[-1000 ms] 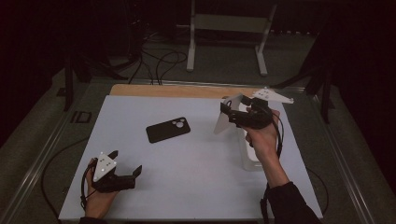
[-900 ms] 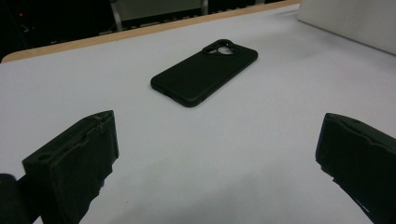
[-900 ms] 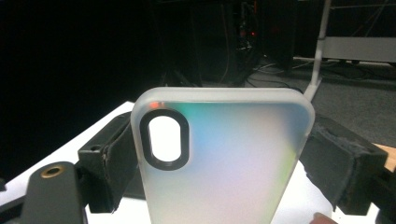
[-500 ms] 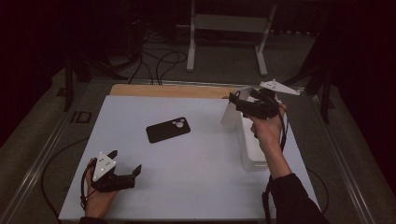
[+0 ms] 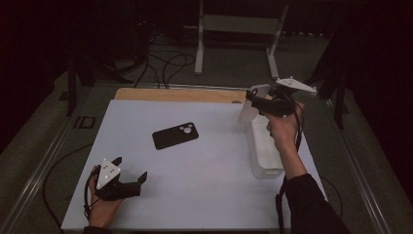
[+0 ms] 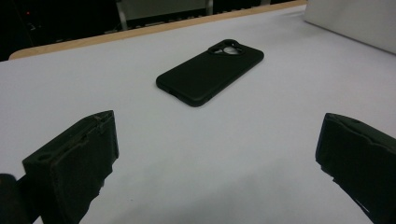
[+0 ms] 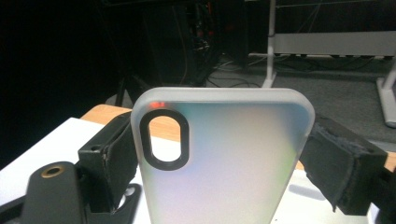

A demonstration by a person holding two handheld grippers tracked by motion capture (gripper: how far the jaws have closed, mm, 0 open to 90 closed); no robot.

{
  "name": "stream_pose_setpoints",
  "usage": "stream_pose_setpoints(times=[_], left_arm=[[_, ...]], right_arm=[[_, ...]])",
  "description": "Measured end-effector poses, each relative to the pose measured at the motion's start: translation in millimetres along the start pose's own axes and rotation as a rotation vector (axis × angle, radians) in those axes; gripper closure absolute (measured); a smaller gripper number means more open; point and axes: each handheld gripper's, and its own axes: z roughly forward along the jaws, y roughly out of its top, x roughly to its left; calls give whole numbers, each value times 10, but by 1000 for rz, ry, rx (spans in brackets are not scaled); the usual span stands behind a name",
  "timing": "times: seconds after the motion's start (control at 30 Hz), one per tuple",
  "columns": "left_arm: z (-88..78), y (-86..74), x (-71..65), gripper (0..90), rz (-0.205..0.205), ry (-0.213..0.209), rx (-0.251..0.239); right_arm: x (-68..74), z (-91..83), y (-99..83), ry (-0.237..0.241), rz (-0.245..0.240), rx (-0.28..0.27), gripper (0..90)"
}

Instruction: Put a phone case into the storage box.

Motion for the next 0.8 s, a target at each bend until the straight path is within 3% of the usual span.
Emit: stream_pose_setpoints(times=[0.53,0.8], left_arm=[[-5,-3,18,0,-15,-1,-5],[-6,-3,15,0,-16,-3,-6]], right_arm=[[-241,175,48,-127,18,29,170],[-326,265,35,-197,0,52,170]])
